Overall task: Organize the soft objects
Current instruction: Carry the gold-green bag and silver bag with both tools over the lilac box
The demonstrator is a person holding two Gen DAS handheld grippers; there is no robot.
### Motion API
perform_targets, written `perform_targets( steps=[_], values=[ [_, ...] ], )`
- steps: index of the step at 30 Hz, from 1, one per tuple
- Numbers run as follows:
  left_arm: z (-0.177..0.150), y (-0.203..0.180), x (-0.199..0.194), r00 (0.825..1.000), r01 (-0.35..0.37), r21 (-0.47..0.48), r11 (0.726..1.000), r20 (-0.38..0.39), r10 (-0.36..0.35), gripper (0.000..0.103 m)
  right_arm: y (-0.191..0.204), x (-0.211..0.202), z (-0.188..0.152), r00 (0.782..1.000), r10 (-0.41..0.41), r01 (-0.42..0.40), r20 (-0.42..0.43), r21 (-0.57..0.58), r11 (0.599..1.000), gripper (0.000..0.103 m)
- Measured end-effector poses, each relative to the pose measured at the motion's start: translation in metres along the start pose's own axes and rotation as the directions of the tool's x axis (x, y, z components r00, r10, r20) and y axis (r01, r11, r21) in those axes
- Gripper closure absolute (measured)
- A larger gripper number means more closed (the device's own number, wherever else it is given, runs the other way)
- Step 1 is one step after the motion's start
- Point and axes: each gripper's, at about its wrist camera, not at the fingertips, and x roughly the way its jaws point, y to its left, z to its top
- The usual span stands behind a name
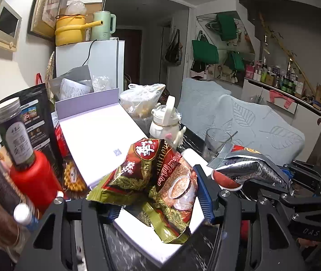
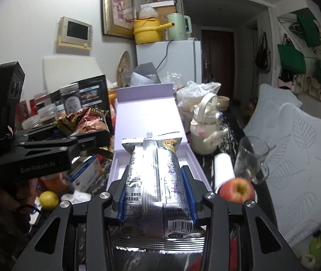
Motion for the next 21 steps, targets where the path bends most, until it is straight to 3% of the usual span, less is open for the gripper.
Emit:
perform_targets(
  steps=[9, 13, 21],
  values=[
    [0.022, 0.013, 0.039, 1.0, -0.022, -0.005, 1.0, 0.017, 0.022, 0.047, -0.017, 0.045, 0.03, 1.0, -0.009, 0.009, 0.01, 0.01, 1.0, 0.062],
    [0.026, 0.021, 0.058, 0.998, -0.063, -0.005, 0.998, 0.027, 0.063, 0.047, -0.023, 0.066, 0.04, 1.0, -0.015, 0.015, 0.01, 0.023, 1.0, 0.062],
    [0.024, 0.035, 0.099, 0.992, -0.124, 0.005, 0.992, -0.018, 0.124, 0.047, -0.031, 0.108, 0.054, 1.0, -0.016, 0.016, 0.004, 0.025, 1.0, 0.062]
  ],
)
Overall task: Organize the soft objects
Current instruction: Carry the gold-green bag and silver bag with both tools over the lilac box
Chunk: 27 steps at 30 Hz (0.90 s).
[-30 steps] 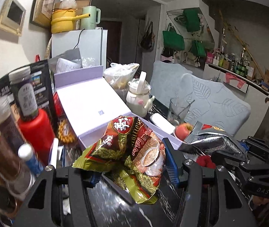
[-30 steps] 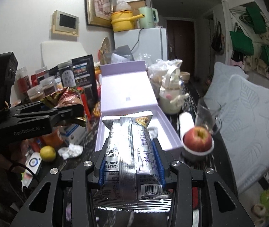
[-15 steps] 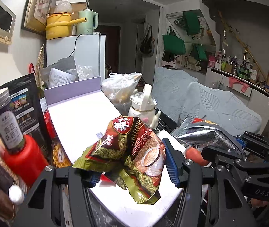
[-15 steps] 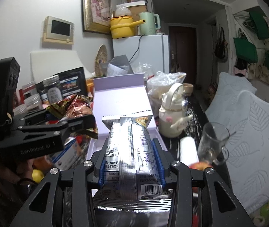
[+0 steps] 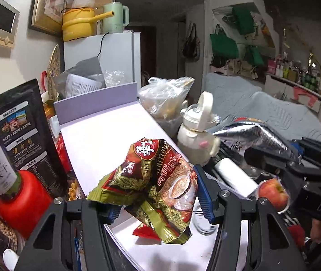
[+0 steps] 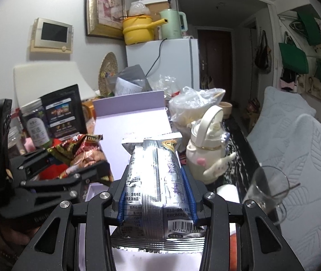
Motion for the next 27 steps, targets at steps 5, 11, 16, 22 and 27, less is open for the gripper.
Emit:
perform_targets(
  steps=[5, 11, 16, 22, 27],
  values=[
    [-0.007, 0.005, 0.022, 0.998, -0.065, 0.007, 0.998, -0.026, 0.065, 0.047, -0.005, 0.025, -0.003, 0.999, -0.015, 0.015, -0.031, 0.0, 1.0, 0.062],
    [-0.018, 0.006, 0.046, 0.991, -0.093, 0.054, 0.994, -0.091, 0.098, 0.047, -0.013, 0.048, -0.014, 0.998, -0.012, 0.014, -0.064, 0.026, 1.0, 0.062],
    [-0.025, 0.003, 0.061, 0.985, -0.103, 0.082, 0.991, -0.133, 0.113, 0.047, -0.018, 0.064, -0.024, 0.993, -0.022, 0.026, -0.116, 0.031, 0.999, 0.062],
    [-0.034, -0.002, 0.075, 0.974, -0.107, 0.113, 0.988, -0.186, 0.126, 0.047, -0.023, 0.073, -0.031, 0.988, -0.029, 0.035, -0.151, 0.039, 0.999, 0.062],
    [-0.039, 0.0, 0.083, 0.967, -0.121, 0.115, 0.986, -0.212, 0.143, 0.047, -0.026, 0.075, -0.032, 0.987, -0.029, 0.036, -0.158, 0.044, 0.998, 0.062]
  ],
)
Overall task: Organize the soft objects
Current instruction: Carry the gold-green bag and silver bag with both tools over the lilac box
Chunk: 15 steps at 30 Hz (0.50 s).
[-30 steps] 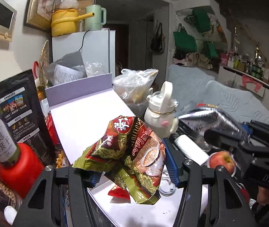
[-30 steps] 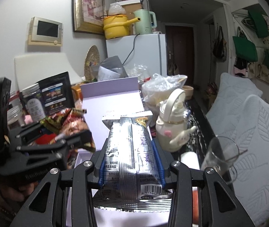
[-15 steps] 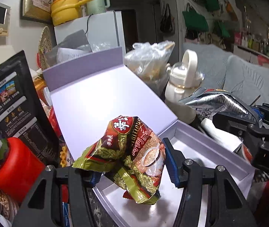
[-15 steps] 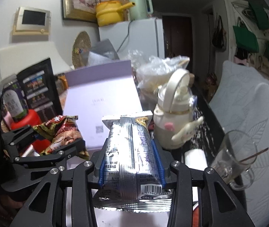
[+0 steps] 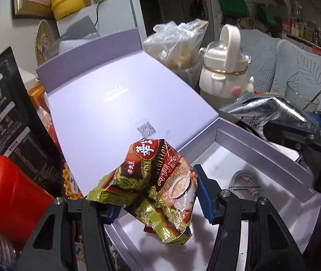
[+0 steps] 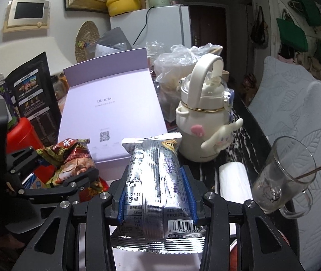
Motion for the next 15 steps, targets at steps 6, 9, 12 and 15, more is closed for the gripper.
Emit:
perform_targets(
  steps=[6, 9, 12, 15],
  values=[
    [-0.005, 0.0, 0.015, 0.998, -0.03, 0.008, 1.0, -0.061, 0.031, 0.047, -0.002, 0.006, 0.0, 1.0, 0.011, -0.011, -0.018, 0.009, 1.0, 0.062],
    [-0.008, 0.001, 0.019, 0.996, -0.057, 0.015, 0.998, -0.073, 0.058, 0.047, -0.004, 0.012, -0.001, 0.999, 0.011, -0.011, -0.043, 0.01, 1.0, 0.062],
    [-0.008, 0.0, 0.025, 0.993, -0.056, 0.021, 0.998, -0.098, 0.058, 0.045, -0.005, 0.017, -0.003, 0.998, 0.016, -0.014, -0.066, 0.017, 1.0, 0.062],
    [-0.008, -0.004, 0.027, 0.992, -0.064, 0.047, 0.997, -0.102, 0.069, 0.031, -0.005, 0.021, -0.005, 0.997, 0.016, -0.015, -0.078, 0.017, 1.0, 0.062]
  ],
)
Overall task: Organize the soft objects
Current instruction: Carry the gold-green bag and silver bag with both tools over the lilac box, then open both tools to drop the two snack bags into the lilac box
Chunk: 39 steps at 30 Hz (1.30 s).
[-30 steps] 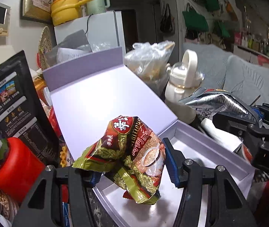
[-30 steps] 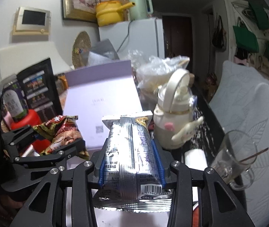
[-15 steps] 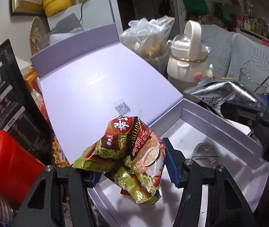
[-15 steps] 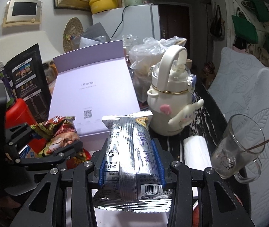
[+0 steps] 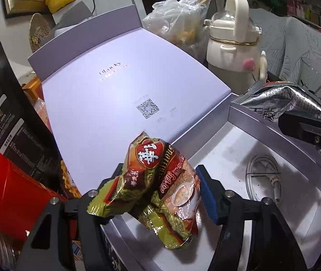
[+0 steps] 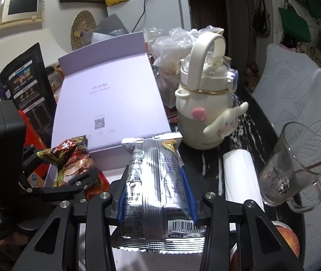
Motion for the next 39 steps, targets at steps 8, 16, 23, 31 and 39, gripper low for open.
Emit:
perform_targets(
  steps=[8, 16, 23, 31, 39],
  values=[
    [0.003, -0.001, 0.004, 0.999, 0.017, -0.003, 1.0, -0.027, -0.017, 0.018, 0.002, 0.005, -0.004, 1.0, -0.006, 0.006, -0.014, -0.016, 1.0, 0.062],
    [0.006, 0.003, 0.002, 0.999, 0.017, -0.031, 0.999, -0.033, -0.018, 0.018, -0.002, 0.009, -0.004, 0.999, -0.022, 0.022, -0.043, -0.009, 1.0, 0.054],
    [0.009, 0.009, -0.017, 0.999, 0.034, -0.047, 0.998, 0.001, -0.034, 0.018, 0.001, -0.001, 0.0, 0.999, -0.05, 0.05, -0.021, -0.037, 0.998, 0.053],
    [0.017, 0.004, -0.047, 0.999, 0.008, -0.027, 1.0, 0.052, -0.007, 0.018, 0.008, -0.02, 0.003, 0.998, -0.055, 0.055, 0.003, -0.043, 0.998, 0.053],
    [0.022, 0.002, -0.085, 0.994, 0.016, -0.033, 0.999, 0.109, -0.012, 0.018, 0.011, -0.064, 0.011, 0.996, -0.072, 0.074, 0.06, -0.038, 0.997, 0.051]
  ],
)
